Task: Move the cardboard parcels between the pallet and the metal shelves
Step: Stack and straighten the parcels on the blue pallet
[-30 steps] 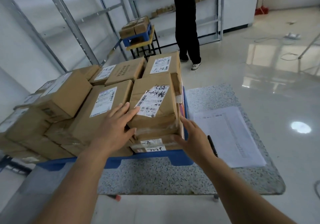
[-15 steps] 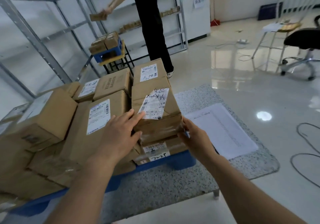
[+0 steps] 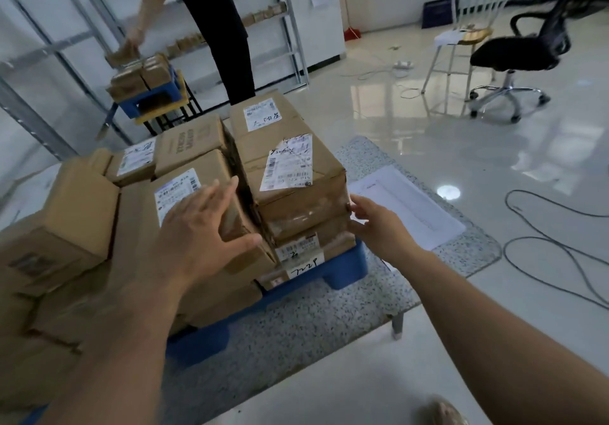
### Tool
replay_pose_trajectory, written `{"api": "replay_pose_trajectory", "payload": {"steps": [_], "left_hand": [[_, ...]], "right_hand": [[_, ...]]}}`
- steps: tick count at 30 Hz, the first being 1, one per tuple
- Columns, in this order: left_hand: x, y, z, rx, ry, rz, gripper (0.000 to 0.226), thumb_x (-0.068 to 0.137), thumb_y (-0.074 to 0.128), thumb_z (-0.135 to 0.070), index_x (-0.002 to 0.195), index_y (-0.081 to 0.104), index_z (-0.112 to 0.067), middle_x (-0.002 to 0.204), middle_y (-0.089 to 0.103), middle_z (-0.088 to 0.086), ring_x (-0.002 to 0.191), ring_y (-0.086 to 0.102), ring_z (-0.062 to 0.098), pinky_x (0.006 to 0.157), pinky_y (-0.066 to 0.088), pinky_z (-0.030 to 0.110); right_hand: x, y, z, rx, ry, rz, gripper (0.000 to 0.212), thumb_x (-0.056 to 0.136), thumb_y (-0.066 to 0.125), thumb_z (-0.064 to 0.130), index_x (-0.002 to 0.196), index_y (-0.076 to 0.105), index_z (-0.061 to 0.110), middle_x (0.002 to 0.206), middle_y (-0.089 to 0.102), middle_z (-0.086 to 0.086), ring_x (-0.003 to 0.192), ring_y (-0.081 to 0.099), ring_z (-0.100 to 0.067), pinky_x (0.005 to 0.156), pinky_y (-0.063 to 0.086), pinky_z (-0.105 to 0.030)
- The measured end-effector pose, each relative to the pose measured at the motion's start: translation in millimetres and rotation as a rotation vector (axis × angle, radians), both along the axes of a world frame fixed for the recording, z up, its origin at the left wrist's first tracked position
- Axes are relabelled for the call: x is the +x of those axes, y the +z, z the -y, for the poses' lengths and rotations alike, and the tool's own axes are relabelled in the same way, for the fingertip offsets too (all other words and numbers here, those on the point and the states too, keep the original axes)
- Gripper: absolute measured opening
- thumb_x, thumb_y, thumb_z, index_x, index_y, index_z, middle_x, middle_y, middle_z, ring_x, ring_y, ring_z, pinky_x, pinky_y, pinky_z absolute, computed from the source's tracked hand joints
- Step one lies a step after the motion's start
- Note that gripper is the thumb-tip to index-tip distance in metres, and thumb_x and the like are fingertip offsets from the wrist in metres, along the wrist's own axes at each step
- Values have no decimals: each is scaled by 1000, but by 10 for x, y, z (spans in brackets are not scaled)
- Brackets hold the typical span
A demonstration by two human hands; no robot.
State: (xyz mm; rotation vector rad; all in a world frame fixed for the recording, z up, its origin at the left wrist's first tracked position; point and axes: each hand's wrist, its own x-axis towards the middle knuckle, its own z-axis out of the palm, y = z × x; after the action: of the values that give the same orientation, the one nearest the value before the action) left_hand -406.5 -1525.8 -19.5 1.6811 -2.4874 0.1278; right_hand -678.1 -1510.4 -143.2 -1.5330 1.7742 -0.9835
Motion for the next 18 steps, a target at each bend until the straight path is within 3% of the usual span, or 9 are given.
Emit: {"api": "replay_pose_trajectory", "payload": {"steps": [4,10,18], "left_hand": [[337,-13,-83,133,-2,91,99,70,52,-74,145,-6,-45,158,2,-5,144,4,19,115,10,43],[526,-41,-40,105,-86,123,87,83,56,-56,145,-4,-46,158,2,-6,144,6,19,116,9,40],[505,-5,114,104,-96,171,86,86,57,-48,142,-8,-50,158,-2,-7,144,3,19,115,11,43]], "right_hand": [[164,-24,-92,-35,-49,66,42,91,60,25,132,51,20,123,61,1,113,57,-20,93,43,-32],[292,-38,-119,-36,-141,114,41,89,60,24,130,53,22,111,65,3,102,59,-16,85,47,-33],[350,-85,-131,-53,-186,164,41,87,62,21,127,54,27,103,63,6,102,60,-19,92,48,-41]]}}
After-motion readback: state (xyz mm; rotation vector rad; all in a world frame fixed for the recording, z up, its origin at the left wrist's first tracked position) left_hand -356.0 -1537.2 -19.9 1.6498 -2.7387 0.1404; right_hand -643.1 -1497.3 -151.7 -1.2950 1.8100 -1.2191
